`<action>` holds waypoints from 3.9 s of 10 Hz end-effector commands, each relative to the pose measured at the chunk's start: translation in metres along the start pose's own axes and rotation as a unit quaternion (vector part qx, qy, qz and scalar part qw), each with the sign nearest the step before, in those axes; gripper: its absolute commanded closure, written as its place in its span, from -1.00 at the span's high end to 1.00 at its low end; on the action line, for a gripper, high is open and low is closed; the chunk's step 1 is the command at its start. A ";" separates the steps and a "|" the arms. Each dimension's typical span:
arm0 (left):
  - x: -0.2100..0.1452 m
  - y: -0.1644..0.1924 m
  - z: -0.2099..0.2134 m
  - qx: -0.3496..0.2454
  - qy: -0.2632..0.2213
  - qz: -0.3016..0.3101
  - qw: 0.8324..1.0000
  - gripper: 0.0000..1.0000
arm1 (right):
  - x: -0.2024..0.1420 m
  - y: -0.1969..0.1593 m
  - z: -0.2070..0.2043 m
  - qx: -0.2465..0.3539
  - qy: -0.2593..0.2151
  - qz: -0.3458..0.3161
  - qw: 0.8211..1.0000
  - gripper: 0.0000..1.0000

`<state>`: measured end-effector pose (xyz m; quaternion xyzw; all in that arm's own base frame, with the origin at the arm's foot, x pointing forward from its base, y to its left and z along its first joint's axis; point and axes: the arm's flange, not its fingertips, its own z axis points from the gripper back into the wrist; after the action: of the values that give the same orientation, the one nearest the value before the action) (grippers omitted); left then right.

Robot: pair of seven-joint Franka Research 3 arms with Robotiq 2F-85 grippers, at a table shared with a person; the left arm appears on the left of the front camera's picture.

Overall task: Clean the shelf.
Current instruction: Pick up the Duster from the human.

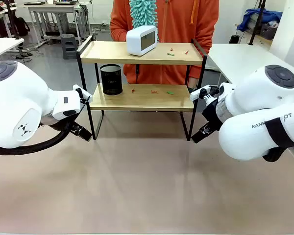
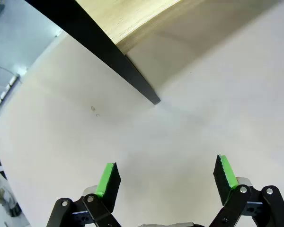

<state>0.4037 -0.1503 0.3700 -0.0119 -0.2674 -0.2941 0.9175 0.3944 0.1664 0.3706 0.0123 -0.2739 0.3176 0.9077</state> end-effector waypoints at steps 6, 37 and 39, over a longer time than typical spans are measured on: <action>0.000 0.000 0.000 0.000 0.000 0.000 1.000 1.00 | 0.000 0.000 0.000 0.000 0.000 0.000 1.000 1.00; -0.143 0.197 0.284 -0.255 -0.325 0.344 0.843 1.00 | -0.215 -0.205 0.281 0.325 -0.233 -0.465 0.790 1.00; -0.094 0.231 0.274 -0.293 -0.269 0.403 0.824 1.00 | -0.215 -0.205 0.281 0.325 -0.233 -0.465 0.790 1.00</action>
<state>0.2975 0.1391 0.5715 -0.4469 -0.4150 0.0286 0.7920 0.2343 -0.1737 0.5293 0.5051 -0.3082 -0.0971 0.8002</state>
